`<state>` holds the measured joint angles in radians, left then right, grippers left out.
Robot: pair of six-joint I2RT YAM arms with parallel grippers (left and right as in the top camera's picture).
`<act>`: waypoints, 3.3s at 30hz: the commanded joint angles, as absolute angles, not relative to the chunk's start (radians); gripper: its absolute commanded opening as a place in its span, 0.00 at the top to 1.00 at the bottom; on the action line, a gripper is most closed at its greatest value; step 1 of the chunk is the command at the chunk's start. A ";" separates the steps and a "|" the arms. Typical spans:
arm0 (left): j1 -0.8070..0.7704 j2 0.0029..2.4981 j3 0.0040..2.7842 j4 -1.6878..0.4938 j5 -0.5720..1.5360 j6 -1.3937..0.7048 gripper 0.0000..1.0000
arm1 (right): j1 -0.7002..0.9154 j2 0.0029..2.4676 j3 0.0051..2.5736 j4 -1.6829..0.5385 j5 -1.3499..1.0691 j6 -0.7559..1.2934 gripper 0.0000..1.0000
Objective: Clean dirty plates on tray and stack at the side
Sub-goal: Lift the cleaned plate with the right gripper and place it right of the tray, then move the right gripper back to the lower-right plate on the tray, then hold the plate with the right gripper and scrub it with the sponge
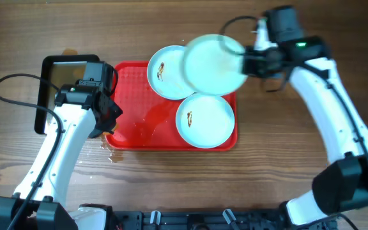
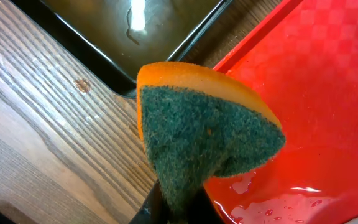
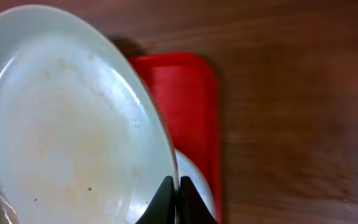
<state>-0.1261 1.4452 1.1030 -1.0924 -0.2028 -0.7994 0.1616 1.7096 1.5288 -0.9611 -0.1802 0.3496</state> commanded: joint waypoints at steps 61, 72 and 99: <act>-0.347 1.523 1.064 -0.820 0.116 -0.564 0.96 | 0.560 1.927 1.117 -0.524 -0.338 0.311 0.96; -0.429 1.684 1.064 -0.773 0.157 -0.553 0.96 | 0.555 1.927 1.139 -0.482 -0.094 0.326 0.96; -0.458 1.871 1.064 -0.594 0.155 -0.583 0.96 | 0.560 1.927 1.137 -0.493 -0.090 0.395 0.96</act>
<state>-0.4557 1.8236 1.0687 -0.6018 0.1555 -0.5808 0.5541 1.8992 1.1343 -0.4763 -0.0967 0.3859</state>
